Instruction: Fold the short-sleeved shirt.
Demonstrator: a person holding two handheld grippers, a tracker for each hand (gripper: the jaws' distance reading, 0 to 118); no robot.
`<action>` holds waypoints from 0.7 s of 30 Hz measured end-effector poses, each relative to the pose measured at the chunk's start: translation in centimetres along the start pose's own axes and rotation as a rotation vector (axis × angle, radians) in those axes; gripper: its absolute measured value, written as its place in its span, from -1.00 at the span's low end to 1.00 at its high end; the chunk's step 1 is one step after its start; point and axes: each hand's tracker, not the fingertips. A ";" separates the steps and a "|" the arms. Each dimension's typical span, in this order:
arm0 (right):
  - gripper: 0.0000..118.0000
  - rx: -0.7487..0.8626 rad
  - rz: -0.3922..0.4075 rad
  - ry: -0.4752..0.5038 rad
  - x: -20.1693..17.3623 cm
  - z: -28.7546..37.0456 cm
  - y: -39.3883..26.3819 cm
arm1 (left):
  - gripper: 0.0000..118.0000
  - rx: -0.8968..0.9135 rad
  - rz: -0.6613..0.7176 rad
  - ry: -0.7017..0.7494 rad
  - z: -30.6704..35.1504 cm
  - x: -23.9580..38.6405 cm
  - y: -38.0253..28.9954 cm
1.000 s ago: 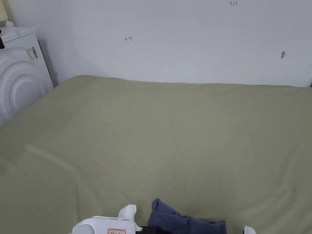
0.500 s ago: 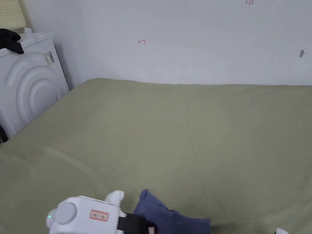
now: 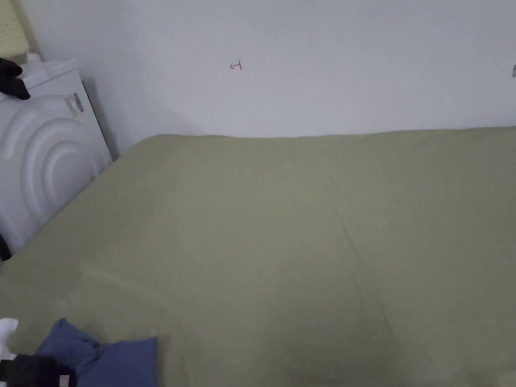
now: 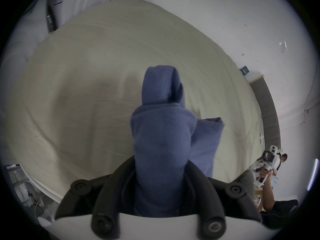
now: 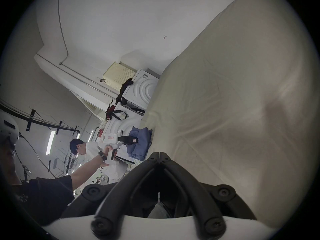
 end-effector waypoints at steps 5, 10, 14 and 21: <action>-0.99 -0.010 0.032 -0.026 -1.4 0.7 0.4 | 1.00 -0.043 0.015 0.109 -1.0 -0.5 -1.3; -0.99 0.034 0.116 -0.013 -4.2 4.1 0.8 | 0.87 0.112 -0.026 0.251 5.9 2.4 -2.2; -0.99 0.089 0.276 -0.198 -7.3 7.3 1.5 | 0.88 0.383 -0.091 0.314 11.6 11.4 -4.5; -0.98 0.233 0.545 -0.607 -11.5 11.0 3.9 | 0.70 0.687 -0.295 0.290 9.9 29.9 -11.3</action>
